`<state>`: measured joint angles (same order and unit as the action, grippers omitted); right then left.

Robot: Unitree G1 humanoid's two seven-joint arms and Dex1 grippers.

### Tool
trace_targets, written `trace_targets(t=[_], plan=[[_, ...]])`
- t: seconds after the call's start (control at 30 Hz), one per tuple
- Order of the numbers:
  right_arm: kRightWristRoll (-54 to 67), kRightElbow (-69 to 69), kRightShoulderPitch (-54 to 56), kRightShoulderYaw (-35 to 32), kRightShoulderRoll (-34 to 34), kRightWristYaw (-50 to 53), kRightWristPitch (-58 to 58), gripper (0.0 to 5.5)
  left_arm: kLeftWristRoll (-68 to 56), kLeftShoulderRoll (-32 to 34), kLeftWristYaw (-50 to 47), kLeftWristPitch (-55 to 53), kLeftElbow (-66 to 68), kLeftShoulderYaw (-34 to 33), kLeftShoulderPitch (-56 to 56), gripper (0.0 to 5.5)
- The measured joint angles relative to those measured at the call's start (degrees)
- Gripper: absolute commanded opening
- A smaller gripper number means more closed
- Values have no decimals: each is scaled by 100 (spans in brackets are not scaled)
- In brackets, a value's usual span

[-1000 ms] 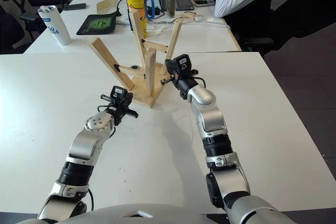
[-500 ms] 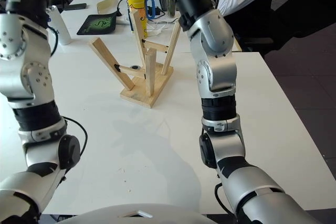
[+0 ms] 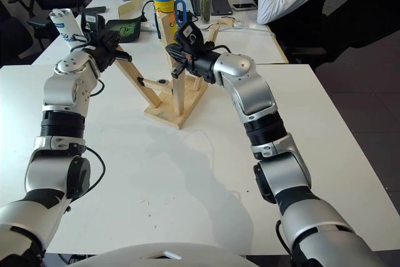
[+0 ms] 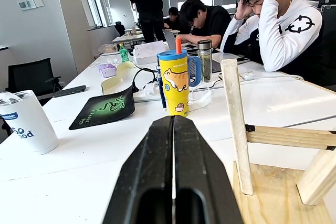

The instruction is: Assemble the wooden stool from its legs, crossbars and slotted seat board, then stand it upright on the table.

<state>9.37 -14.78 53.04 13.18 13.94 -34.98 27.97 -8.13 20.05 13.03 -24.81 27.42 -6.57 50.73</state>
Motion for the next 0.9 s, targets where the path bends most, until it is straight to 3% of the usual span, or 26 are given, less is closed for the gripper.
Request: trace_targets(t=[0.2, 0.37, 0.43, 0.6, 0.73, 0.9], plan=[[15, -363, -83, -400, -308, 603, -503, 0, -298, -296, -297, 678, -190, -510, -233, 4], [-94, -1666, -193, -1405, -395, 2008, -1576, 0, -367, -293, -643, 1071, -353, -928, -422, 4], [-289, -2243, 1, -1438, -218, 2084, -1968, 0, -386, -284, -846, 1163, -413, -1117, -529, 4], [-551, -3002, -130, -957, -81, 717, -2846, 0, -479, -245, -1040, 1176, -753, -1439, -1092, 4], [-525, -2576, -541, -334, -309, -685, -3197, 0, -555, -234, -1244, 1113, -1022, -1733, -1633, 4], [1225, -603, -975, -3, -616, -2129, -1304, 0, -664, -227, -1288, 1086, -1085, -1920, -1889, 4]])
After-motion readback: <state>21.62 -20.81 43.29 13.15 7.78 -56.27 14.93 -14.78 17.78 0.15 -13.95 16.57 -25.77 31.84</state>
